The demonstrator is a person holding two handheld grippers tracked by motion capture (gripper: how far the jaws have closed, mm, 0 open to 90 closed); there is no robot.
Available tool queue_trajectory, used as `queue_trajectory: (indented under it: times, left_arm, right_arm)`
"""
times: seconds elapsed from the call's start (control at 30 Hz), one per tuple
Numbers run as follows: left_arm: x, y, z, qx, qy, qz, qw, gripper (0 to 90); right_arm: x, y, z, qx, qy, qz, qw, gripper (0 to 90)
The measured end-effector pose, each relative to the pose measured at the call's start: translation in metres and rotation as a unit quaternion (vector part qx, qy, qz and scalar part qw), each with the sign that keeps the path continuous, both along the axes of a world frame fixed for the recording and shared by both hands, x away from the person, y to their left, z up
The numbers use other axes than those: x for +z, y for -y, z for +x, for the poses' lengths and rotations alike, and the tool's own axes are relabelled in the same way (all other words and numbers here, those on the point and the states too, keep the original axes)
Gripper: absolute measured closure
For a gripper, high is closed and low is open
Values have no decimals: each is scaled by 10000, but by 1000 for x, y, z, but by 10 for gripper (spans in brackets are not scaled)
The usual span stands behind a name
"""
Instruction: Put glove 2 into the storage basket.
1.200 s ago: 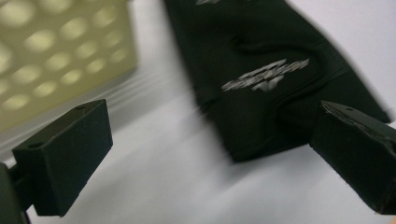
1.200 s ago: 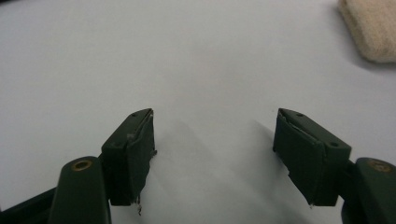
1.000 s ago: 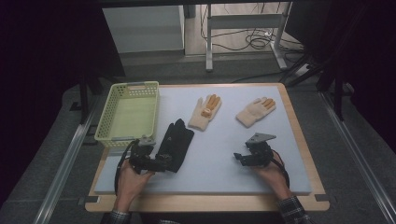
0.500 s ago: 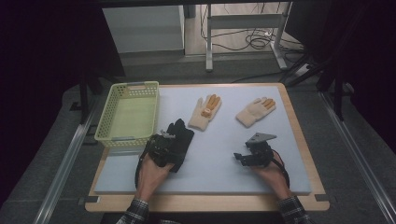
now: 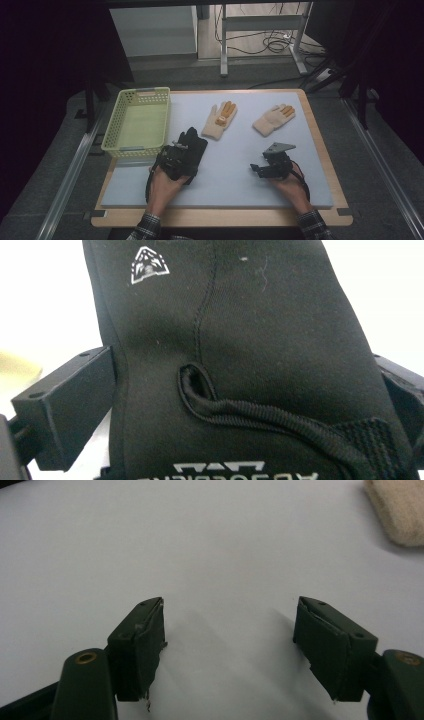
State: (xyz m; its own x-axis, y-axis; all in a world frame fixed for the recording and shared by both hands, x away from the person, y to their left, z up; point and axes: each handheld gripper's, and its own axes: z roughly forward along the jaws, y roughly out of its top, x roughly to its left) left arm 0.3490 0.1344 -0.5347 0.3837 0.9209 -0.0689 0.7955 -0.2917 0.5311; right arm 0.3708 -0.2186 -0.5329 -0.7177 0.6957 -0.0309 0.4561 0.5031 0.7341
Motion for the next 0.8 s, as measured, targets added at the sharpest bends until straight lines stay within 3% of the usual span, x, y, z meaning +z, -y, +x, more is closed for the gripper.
queue_trajectory:
  times: [0.13, 0.3, 0.37, 0.43, 0.5, 0.53, 0.7, 0.8]
  left_arm:
    - [1, 0, 0, 22, -31, -17, 10000, 16]
    - [7, -2, 2, 39, -154, 1, 9999, 142]
    - [9, -2, 1, 4, -93, -29, 10000, 236]
    - [11, -1, -2, -46, 17, -36, 10000, 430]
    - [12, -1, -2, -59, 30, -60, 10000, 462]
    - [12, -2, -2, -72, 39, -83, 9999, 543]
    - [14, -5, -4, -169, 170, -116, 9996, 672]
    - [16, -5, -5, -210, 214, -84, 9995, 691]
  right_arm:
    - [0, 0, 0, -3, 8, -7, 10000, 281]
    - [0, 0, 0, -1, 14, -12, 10000, 281]
    - [0, -1, 0, -3, 18, -15, 10000, 281]
    - [0, -1, 0, -3, 19, -17, 10000, 281]
    - [0, -1, 0, -3, 21, -18, 10000, 281]
    - [0, -1, 0, -3, 19, -17, 10000, 281]
    - [0, -1, 0, -3, 20, -19, 10000, 281]
    - [0, -1, 0, 0, 24, -22, 10000, 281]
